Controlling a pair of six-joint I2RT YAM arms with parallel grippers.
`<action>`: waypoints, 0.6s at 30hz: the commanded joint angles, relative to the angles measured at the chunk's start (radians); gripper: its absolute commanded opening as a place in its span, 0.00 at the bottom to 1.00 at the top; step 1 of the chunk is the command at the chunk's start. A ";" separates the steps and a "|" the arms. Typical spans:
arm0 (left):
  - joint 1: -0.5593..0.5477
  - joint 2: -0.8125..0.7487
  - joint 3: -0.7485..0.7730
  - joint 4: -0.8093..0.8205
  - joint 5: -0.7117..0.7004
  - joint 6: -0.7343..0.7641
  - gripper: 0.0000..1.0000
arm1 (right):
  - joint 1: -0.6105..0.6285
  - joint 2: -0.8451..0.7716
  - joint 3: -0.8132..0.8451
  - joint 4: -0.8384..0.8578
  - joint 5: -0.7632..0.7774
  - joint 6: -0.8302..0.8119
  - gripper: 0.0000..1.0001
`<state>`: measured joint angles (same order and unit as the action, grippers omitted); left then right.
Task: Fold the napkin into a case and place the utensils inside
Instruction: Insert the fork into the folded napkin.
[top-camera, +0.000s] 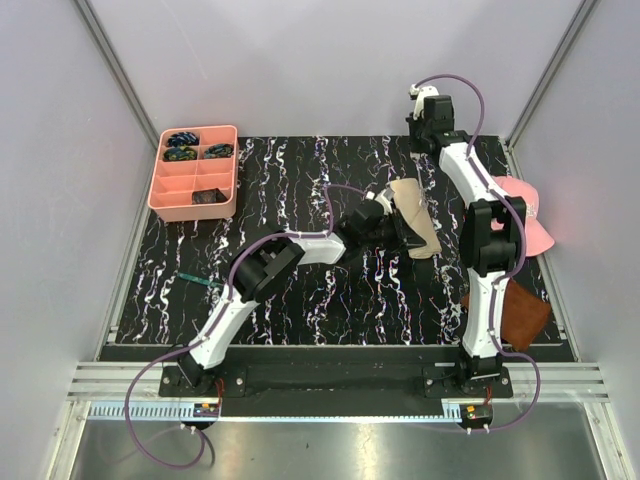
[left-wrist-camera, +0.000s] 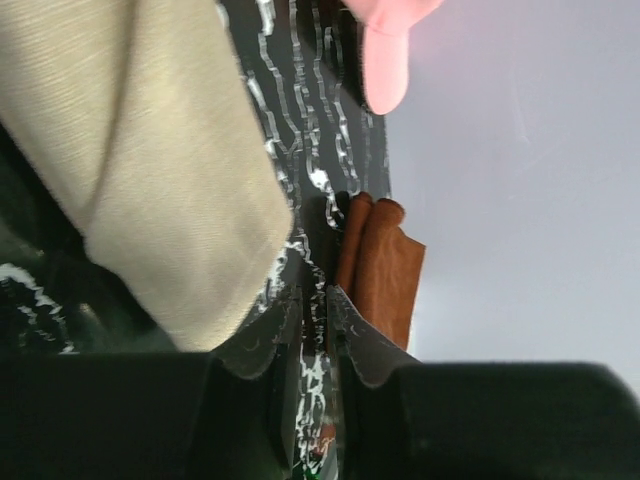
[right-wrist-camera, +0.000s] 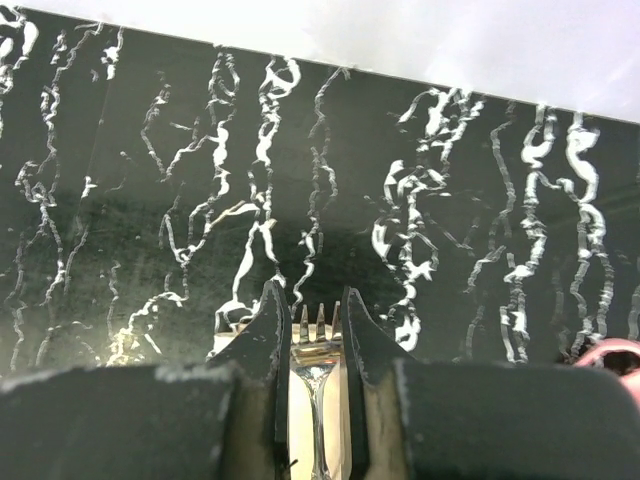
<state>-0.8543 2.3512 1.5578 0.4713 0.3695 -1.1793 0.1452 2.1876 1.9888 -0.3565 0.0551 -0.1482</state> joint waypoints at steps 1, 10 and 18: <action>-0.003 0.016 0.036 0.013 -0.018 0.006 0.17 | 0.007 0.011 0.067 0.048 -0.051 0.027 0.00; 0.000 0.025 0.004 -0.002 -0.026 0.010 0.14 | 0.007 0.058 0.125 0.028 -0.098 0.050 0.00; 0.004 0.034 -0.004 -0.011 -0.026 0.000 0.12 | 0.016 0.104 0.189 -0.055 -0.123 0.041 0.00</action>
<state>-0.8543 2.3783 1.5570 0.4423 0.3653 -1.1801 0.1490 2.2868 2.1265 -0.3862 -0.0387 -0.1074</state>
